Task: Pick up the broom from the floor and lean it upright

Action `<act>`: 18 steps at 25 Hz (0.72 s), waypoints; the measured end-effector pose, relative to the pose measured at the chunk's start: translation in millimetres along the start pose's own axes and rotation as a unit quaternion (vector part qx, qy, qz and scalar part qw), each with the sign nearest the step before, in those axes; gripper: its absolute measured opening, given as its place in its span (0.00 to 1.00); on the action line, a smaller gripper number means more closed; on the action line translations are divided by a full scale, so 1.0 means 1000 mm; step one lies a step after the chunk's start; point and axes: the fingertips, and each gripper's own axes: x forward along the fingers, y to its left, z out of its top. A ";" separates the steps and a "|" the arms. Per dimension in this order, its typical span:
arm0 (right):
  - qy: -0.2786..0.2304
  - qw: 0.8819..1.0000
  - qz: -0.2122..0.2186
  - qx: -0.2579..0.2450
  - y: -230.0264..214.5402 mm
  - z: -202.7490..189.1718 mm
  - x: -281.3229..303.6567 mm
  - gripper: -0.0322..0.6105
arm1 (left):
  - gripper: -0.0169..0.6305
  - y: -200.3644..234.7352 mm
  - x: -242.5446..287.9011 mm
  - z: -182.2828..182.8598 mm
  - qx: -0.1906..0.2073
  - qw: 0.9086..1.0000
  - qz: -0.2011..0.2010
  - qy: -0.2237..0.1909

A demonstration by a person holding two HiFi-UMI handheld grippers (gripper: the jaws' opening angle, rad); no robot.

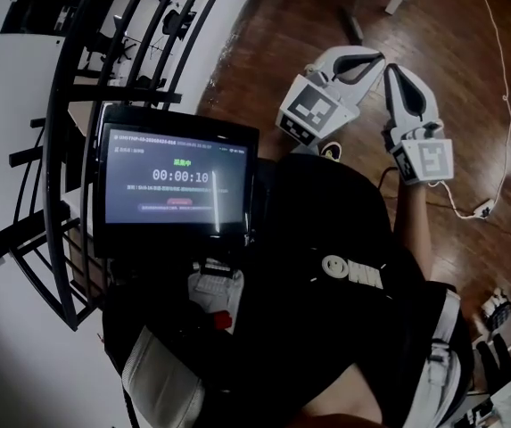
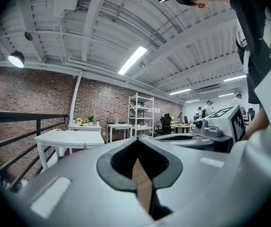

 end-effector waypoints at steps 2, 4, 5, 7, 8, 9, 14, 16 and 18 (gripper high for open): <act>-0.007 1.000 0.007 0.005 0.002 0.002 0.001 0.06 | 0.05 0.001 0.001 -0.001 -0.002 1.000 0.001 0.002; -0.006 1.000 0.008 0.006 0.001 0.001 0.004 0.06 | 0.05 0.005 0.002 0.000 -0.003 1.000 0.006 0.000; 0.000 1.000 0.002 0.005 -0.003 -0.004 0.003 0.06 | 0.05 0.006 0.002 0.000 -0.003 1.000 0.009 -0.002; 0.006 1.000 0.002 0.002 -0.006 -0.009 0.005 0.06 | 0.05 0.008 0.001 0.002 0.000 1.000 0.014 -0.004; 0.009 1.000 0.008 -0.001 -0.006 -0.011 0.006 0.06 | 0.05 0.009 0.001 0.002 0.003 1.000 0.016 -0.004; 0.011 1.000 0.013 -0.001 -0.007 -0.014 0.008 0.06 | 0.05 0.010 0.002 0.002 0.006 1.000 0.018 -0.006; -0.009 1.000 0.020 0.022 -0.005 -0.006 0.019 0.05 | 0.05 0.023 -0.005 0.009 0.004 0.999 0.045 -0.015; -0.010 1.000 0.018 0.017 -0.006 0.006 0.022 0.06 | 0.05 0.026 -0.005 0.009 0.011 0.998 0.054 -0.004; -0.007 1.000 0.015 0.011 -0.010 0.015 0.024 0.05 | 0.05 0.028 -0.001 0.008 0.017 0.998 0.055 0.001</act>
